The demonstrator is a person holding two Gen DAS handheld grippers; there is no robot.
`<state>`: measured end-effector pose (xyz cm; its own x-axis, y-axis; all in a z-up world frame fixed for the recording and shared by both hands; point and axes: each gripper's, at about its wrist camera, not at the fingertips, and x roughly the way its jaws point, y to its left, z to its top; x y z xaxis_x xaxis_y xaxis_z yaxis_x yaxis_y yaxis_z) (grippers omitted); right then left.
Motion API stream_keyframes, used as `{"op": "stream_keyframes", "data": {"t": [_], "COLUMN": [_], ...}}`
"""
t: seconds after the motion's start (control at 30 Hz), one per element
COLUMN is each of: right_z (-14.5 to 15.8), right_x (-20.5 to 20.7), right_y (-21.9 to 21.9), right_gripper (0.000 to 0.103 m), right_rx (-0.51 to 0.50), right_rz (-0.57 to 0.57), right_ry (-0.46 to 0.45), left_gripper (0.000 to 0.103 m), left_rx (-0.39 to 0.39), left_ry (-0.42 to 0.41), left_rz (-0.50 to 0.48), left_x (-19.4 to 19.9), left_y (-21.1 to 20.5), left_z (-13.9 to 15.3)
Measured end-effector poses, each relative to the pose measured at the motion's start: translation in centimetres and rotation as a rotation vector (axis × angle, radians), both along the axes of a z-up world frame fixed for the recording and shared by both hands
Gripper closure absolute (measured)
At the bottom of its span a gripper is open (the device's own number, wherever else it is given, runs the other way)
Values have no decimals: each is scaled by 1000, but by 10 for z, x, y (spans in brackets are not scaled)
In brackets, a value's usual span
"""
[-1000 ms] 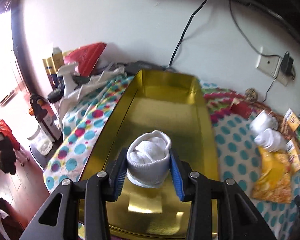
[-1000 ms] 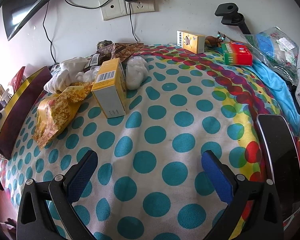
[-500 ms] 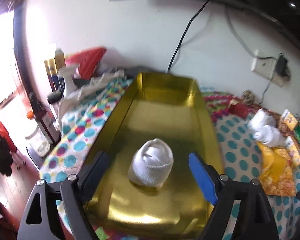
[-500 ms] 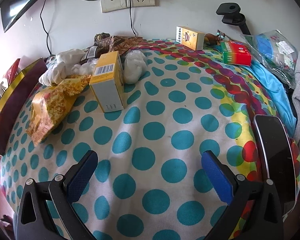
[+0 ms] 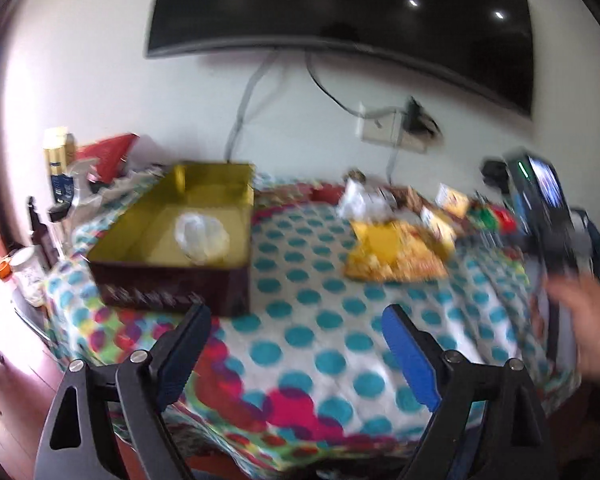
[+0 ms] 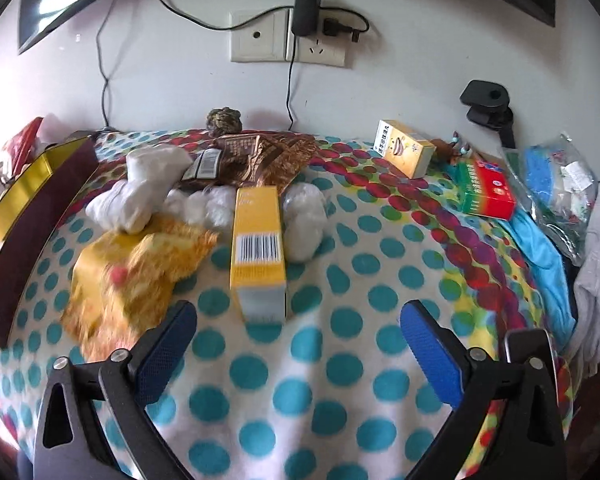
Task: Organize objects
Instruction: 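Grasp the yellow medicine box with the right gripper, then carry the yellow box into the gold tin and release it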
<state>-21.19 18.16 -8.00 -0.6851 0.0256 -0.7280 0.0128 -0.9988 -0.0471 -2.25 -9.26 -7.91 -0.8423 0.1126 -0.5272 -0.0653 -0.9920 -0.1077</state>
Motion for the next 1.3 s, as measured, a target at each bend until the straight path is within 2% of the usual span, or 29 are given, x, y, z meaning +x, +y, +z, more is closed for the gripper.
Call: {"op": "stream_keyframes", "data": {"t": [0.07, 0.1, 0.17, 0.3, 0.37, 0.5, 0.63, 0.83, 0.97, 1.07, 1.17, 1.3], "right_z": [0, -3, -9, -23, -29, -25, -8, 1, 3, 16, 37, 56], "right_x": [-12, -19, -29, -41, -45, -38, -22, -14, -12, -8, -3, 0], "right_y": [0, -2, -5, -14, -18, -21, -21, -26, -29, -36, -58, -116], "right_gripper": [29, 34, 52, 61, 75, 76, 77, 77, 76, 76, 76, 76], "right_rx": [-17, -6, -2, 4, 7, -3, 0, -2, -5, -8, -17, -14], "right_rz": [9, 8, 19, 60, 80, 96, 114, 124, 129, 152, 218, 366], "right_ry": [-16, -31, -56, -95, -102, -50, 18, 18, 18, 41, 69, 70], "left_gripper": [14, 14, 14, 14, 14, 14, 14, 14, 14, 14, 14, 14], "left_rx": [49, 61, 52, 65, 71, 66, 56, 40, 38, 40, 51, 47], "left_ry": [-30, -35, -24, -16, -17, -14, -27, -61, -60, -77, -87, -89], "left_rz": [-14, -19, -17, -17, -18, -13, -12, -17, 6, 35, 57, 80], "left_x": [-6, -5, -3, -1, -1, -1, -2, -4, -2, -4, -4, -4], "left_y": [0, 0, -1, -6, -6, -6, -4, 1, -1, -5, -8, -10], "left_z": [-6, -7, -8, -6, -6, -5, -8, -12, -11, -13, -15, -16]}}
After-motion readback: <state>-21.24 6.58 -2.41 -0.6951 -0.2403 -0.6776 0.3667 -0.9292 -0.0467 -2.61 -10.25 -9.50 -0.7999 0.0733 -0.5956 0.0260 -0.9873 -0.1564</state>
